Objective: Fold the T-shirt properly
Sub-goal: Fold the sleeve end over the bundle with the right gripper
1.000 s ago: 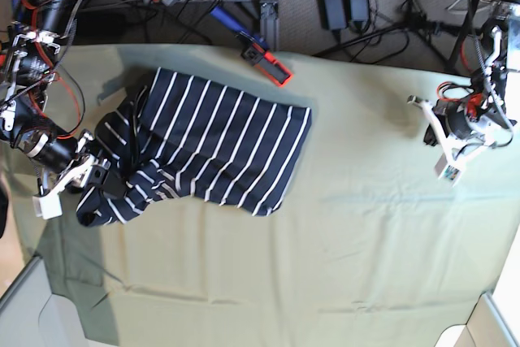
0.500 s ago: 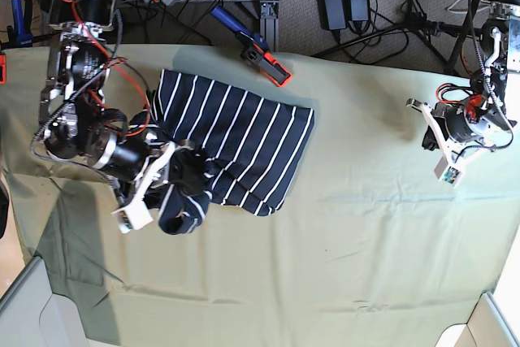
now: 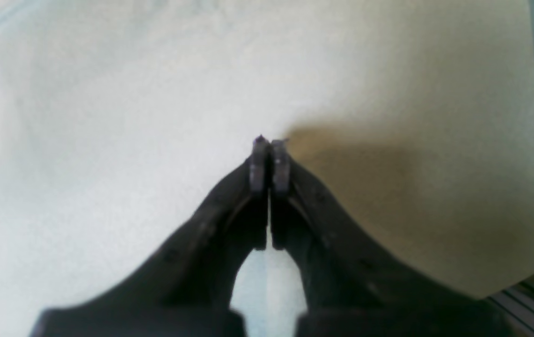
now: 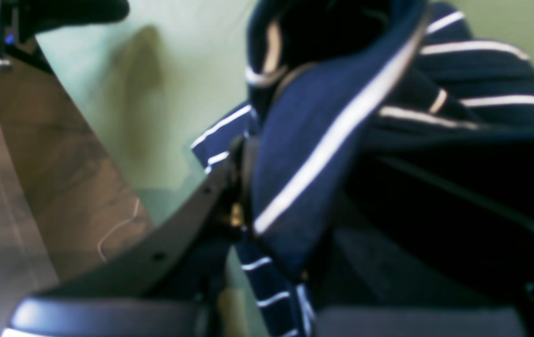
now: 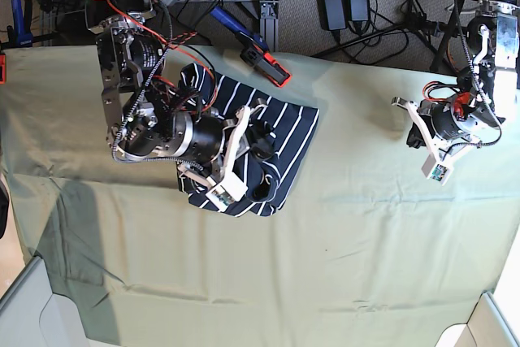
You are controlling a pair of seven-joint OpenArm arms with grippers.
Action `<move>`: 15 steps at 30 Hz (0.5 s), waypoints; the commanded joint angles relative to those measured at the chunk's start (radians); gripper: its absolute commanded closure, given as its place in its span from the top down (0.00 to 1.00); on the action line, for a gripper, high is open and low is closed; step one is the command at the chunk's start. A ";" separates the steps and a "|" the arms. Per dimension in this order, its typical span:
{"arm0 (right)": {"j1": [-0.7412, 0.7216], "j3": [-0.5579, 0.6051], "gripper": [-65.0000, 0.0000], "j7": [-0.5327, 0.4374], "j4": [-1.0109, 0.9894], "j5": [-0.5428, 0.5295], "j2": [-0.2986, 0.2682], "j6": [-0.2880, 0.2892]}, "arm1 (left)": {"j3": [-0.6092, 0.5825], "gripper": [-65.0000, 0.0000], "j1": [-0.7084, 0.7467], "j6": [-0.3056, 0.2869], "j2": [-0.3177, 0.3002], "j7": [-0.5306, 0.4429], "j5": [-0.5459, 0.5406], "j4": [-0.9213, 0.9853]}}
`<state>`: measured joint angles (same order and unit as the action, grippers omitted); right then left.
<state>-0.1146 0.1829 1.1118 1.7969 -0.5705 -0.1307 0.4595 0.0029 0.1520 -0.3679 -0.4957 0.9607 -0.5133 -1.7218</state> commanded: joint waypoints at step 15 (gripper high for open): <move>-0.113 0.008 0.54 -0.024 0.026 -0.216 0.035 0.091 | 0.006 0.00 -0.013 0.006 -0.014 -0.014 -0.006 -0.013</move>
<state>-0.2047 0.1967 1.1091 1.8019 -0.7685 -0.0967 0.4595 0.0029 0.1520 -0.3679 -0.4961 0.9607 -0.5137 -1.7218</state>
